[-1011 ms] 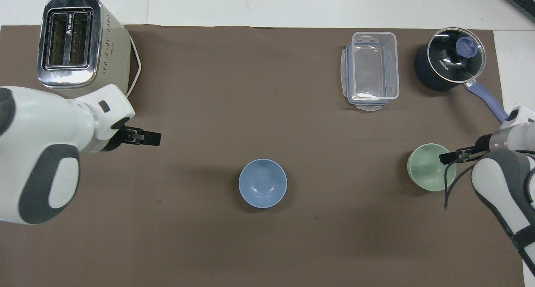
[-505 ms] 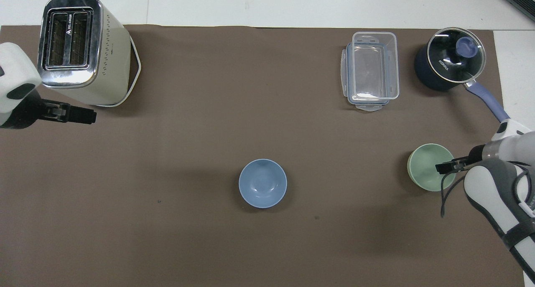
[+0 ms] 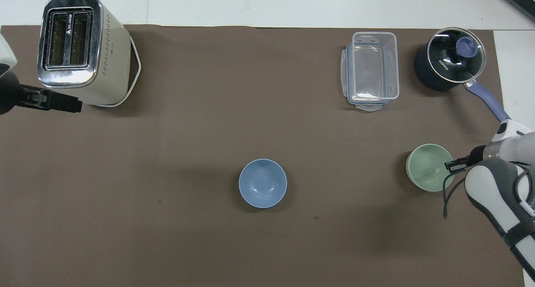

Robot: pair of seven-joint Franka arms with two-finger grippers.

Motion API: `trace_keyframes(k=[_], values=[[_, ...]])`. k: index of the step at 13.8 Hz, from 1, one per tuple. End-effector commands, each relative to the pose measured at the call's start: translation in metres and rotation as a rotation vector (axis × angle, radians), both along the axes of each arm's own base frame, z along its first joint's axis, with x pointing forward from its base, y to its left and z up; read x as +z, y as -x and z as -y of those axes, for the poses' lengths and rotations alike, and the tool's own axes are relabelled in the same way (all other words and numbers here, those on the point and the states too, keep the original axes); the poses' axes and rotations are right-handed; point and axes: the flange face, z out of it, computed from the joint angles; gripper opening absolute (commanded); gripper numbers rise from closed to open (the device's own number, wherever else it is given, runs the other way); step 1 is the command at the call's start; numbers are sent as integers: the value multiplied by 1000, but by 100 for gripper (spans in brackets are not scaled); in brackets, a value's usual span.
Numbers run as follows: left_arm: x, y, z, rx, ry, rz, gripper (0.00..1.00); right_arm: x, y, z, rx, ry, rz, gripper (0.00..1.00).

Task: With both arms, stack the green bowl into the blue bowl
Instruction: 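Lift the green bowl off the table with the right gripper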

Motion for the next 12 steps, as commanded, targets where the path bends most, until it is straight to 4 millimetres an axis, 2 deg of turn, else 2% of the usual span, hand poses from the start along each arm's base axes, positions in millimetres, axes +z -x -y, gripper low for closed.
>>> trace_keyframes(k=[1, 3, 6, 8, 10, 11, 12], values=[[0, -2, -5, -15, -25, -26, 100, -1, -2, 4, 22, -16, 17, 0], [-1, -3, -9, -15, -52, -25, 100, 17, -8, 4, 28, -14, 31, 0], [-5, -5, -14, -26, -56, -34, 100, 75, -19, -10, 20, -80, 18, 0], [-7, 1, -15, -26, -54, -65, 100, 104, -20, -19, 11, -111, 35, 0], [-8, 6, -16, -24, -54, -86, 100, 133, -22, -39, 15, -118, 48, 0], [-9, 8, -16, -23, -54, -98, 100, 149, -27, -54, -4, -122, 40, 0], [-10, 9, -16, -22, -55, -109, 100, 165, -34, -78, -22, -123, 32, 0]])
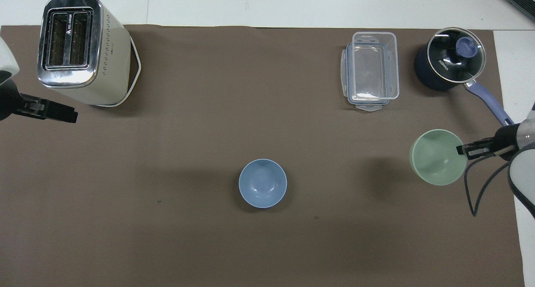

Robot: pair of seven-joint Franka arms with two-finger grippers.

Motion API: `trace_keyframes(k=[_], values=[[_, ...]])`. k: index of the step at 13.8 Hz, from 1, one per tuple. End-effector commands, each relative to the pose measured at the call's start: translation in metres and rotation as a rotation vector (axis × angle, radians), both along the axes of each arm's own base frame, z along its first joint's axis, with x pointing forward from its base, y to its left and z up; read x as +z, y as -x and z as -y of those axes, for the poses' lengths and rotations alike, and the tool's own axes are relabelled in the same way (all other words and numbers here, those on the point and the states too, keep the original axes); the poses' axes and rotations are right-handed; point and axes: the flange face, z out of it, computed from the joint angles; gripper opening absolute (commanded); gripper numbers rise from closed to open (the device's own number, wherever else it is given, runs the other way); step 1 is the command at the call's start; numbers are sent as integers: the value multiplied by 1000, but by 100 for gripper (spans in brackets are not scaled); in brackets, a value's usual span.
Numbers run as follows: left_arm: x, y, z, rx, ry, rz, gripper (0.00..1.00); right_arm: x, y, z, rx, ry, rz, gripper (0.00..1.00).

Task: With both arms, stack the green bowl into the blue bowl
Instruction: 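Lift the green bowl off the table with the right gripper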

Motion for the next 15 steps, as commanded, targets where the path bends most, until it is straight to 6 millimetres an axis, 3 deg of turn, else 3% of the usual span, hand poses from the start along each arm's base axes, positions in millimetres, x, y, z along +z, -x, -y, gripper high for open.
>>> trace_keyframes(k=[1, 6, 11, 13, 15], values=[[2, 6, -5, -2, -17, -29, 100, 35, -13, -56, -58, -16, -29, 0], [3, 7, -11, 12, -14, -26, 100, 42, -15, -162, -178, 6, -48, 0], [1, 10, -13, 15, -19, -49, 100, 25, -19, -284, -291, 24, -88, 0], [2, 13, -17, 17, -20, -63, 100, 11, -16, -321, -306, 20, -82, 0], [3, 13, -23, 25, -19, -60, 100, 7, -11, -338, -319, 2, -87, 0]])
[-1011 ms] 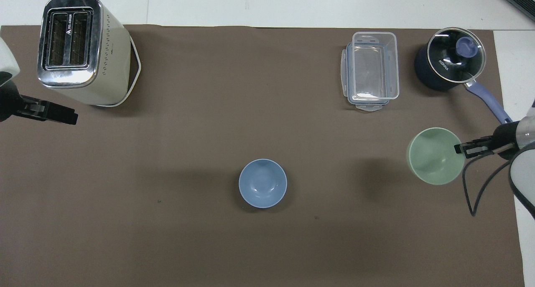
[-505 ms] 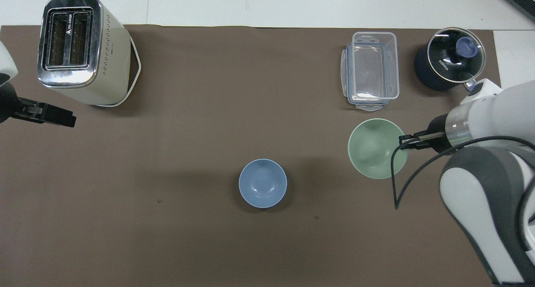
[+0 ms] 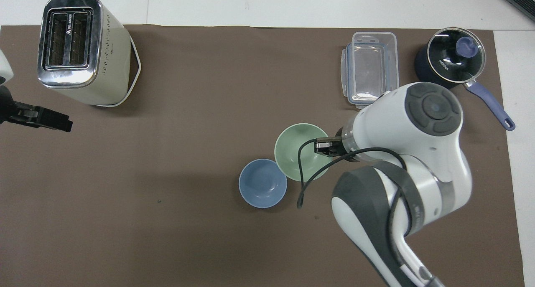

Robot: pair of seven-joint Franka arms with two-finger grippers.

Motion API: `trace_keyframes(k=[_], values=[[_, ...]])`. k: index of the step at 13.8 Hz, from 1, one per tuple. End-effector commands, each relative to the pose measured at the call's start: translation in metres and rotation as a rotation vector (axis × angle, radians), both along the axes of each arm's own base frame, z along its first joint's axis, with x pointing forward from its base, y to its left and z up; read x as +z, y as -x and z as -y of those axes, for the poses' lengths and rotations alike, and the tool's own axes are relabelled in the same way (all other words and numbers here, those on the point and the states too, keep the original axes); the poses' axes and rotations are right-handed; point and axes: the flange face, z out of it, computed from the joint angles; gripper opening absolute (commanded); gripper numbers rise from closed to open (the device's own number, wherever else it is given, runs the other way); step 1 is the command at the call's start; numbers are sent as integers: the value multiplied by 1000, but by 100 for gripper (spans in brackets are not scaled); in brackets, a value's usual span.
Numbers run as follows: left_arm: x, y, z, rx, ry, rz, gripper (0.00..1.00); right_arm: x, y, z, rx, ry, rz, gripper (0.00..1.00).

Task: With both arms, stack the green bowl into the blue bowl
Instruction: 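Carry the green bowl over the blue bowl and lower it inside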

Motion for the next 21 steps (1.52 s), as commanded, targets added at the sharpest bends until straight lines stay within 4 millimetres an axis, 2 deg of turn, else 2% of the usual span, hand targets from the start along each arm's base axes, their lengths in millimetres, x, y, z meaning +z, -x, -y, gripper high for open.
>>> trace_keyframes(k=[1, 3, 5, 7, 9, 14, 19, 21], values=[[6, 5, -10, 2, -16, -4, 100, 0, -1, -12, -19, -14, 0, 0], [7, 5, -10, 2, -16, -3, 100, -9, 9, -31, -10, -11, -13, 0], [8, 5, -10, 2, -16, -1, 100, -32, 19, -51, -18, -17, 10, 0], [7, 5, -9, 2, -16, -1, 100, -43, 29, -59, -8, -13, 4, 0], [8, 5, -9, 1, -16, 2, 100, -54, 37, -62, 4, -2, -14, 0], [8, 5, -10, 5, -16, 3, 100, -74, 57, -53, 22, -43, -35, 0], [8, 5, -9, 5, -15, 5, 100, -91, 71, -73, 31, -69, -26, 0], [8, 5, -10, 7, -16, 5, 100, -92, 71, -74, 39, -69, -25, 0]])
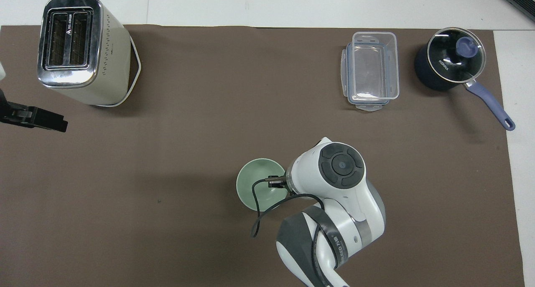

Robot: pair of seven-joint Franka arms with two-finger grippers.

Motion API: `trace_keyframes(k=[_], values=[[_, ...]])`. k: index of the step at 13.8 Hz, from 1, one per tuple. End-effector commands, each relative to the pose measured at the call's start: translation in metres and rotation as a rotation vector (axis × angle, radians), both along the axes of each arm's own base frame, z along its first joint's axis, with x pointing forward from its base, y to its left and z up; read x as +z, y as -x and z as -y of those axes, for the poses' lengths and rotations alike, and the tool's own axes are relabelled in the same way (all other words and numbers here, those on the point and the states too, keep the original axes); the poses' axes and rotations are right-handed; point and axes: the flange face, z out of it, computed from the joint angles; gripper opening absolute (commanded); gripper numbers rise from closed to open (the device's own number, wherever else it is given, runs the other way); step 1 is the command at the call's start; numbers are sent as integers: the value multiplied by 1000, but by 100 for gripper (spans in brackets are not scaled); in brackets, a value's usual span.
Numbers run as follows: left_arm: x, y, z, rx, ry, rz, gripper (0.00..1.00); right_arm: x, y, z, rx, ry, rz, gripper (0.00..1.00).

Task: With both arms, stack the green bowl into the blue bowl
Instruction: 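Carry the green bowl over the blue bowl and lower it inside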

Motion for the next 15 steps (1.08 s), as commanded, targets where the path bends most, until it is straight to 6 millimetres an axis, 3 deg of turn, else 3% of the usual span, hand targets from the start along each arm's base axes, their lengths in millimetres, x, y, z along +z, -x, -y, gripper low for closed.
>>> trace_keyframes(k=[1, 15], values=[[6, 4, -4, -2, -17, 1, 100, -3, 7, 4, 8, -27, 6, 0], [6, 4, -3, -4, -17, 1, 100, -15, 1, 7, 6, -36, 40, 0]])
